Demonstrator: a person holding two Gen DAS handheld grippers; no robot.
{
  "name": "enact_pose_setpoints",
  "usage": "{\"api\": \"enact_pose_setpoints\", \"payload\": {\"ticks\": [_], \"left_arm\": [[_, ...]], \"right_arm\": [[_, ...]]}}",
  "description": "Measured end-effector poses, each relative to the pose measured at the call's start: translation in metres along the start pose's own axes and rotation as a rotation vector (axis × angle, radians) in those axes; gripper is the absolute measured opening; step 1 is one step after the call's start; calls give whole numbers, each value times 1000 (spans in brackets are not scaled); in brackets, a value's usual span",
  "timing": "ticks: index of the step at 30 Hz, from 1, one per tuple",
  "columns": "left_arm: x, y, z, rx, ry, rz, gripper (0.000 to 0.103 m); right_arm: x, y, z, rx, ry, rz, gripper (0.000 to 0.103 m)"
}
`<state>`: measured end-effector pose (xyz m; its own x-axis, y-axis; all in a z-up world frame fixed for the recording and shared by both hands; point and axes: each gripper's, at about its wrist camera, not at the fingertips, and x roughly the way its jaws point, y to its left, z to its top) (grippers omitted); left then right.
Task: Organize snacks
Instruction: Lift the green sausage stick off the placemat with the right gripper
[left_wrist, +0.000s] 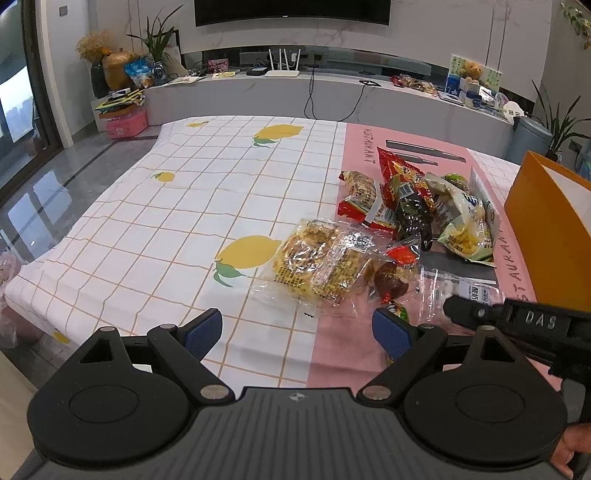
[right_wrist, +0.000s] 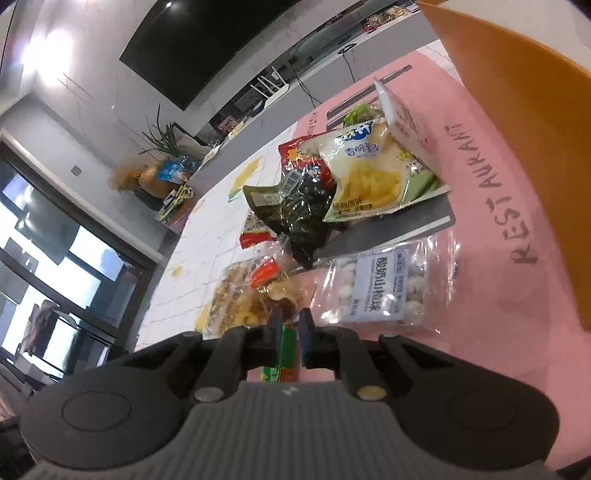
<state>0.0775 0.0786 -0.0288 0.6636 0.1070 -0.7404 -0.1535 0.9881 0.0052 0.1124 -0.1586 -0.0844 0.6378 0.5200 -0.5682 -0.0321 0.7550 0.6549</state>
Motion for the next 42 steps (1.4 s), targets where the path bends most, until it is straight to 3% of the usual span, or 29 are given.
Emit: {"api": "enact_pose_setpoints", "payload": {"ticks": [7,9,10,15,17,19,30,39,40,41,42], "left_arm": [[2,9,1,-40,12,20,103],[1,12,2,-48,10,25,103],[1,13,2,-51,9,27,103],[0,14,2,-57,6,36,103],[0,15,2,-55,2,44,103],[0,14,2,-54,2,51,103],[0,17,2,-62,8,51,103],[2,21,1,-78,14,61,103],[2,21,1,-81,14,62,103],[2,21,1,-83,14,62,103],[2,21,1,-84,14,62,103]], "right_arm": [[11,28,-23,-205,25,-70,24],[16,38,-37,-267,10,-128,40],[18,44,-46,-305,-28,-170,49],[35,64,-78,-508,-176,-304,51],[41,62,-87,-528,-247,-336,62],[43,57,-93,-516,-298,-325,68],[64,54,-109,-662,-375,-331,65],[69,44,-120,-711,-465,-257,57],[68,44,-120,-715,-468,-249,51],[69,45,-122,-729,-472,-245,36],[70,47,-125,-749,-477,-248,29]]}}
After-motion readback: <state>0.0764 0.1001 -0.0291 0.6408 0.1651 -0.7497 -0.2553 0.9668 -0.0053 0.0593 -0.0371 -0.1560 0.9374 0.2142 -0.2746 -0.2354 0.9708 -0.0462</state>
